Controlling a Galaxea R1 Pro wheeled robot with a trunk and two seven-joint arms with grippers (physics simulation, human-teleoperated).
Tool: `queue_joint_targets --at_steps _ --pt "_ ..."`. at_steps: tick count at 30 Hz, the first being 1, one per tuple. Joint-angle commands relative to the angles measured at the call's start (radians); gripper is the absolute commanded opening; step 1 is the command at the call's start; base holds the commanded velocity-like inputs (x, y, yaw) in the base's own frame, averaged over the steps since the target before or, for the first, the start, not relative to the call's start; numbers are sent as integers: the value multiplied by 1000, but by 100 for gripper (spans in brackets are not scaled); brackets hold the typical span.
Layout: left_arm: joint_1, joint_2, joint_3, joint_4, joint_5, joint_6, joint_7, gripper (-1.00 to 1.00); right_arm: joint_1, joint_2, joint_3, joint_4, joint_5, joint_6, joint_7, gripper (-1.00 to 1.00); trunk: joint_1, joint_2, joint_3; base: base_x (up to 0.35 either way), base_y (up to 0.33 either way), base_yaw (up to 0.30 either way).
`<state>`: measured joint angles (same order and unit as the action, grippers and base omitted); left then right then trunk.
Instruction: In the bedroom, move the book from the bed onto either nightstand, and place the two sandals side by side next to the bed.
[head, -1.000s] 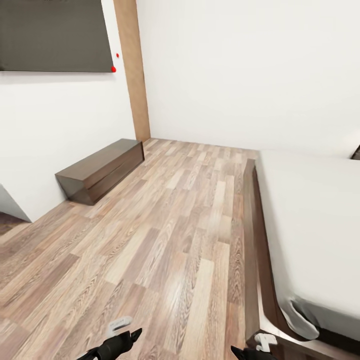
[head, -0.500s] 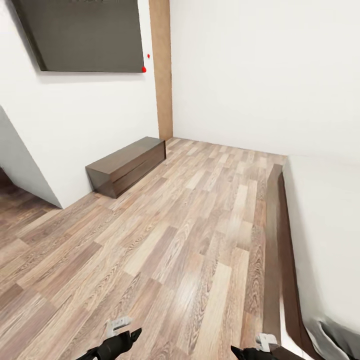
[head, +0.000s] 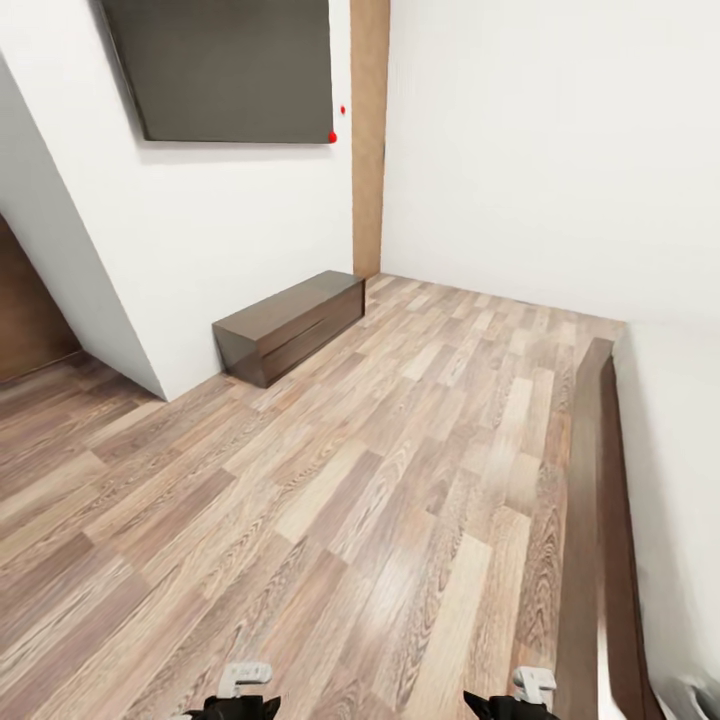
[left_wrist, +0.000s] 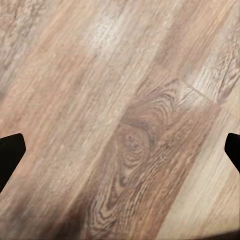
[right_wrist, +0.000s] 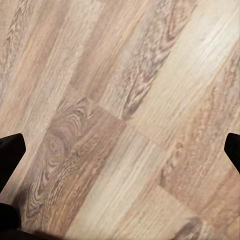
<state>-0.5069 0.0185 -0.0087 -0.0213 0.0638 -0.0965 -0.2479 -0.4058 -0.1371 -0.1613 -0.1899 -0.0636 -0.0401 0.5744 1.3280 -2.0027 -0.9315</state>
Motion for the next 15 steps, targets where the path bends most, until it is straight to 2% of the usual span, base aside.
queue_joint_targets --at_steps 1,15 --pt "-1 0 -1 2 6 -2 -2 100 -1 -1 -1 2 -7 -1 5 100 0 0 -1 0 0 33" --pt "-1 -2 -2 4 4 1 8 100 0 -2 -1 2 -10 2 6 100 0 0 7 0 0 5"
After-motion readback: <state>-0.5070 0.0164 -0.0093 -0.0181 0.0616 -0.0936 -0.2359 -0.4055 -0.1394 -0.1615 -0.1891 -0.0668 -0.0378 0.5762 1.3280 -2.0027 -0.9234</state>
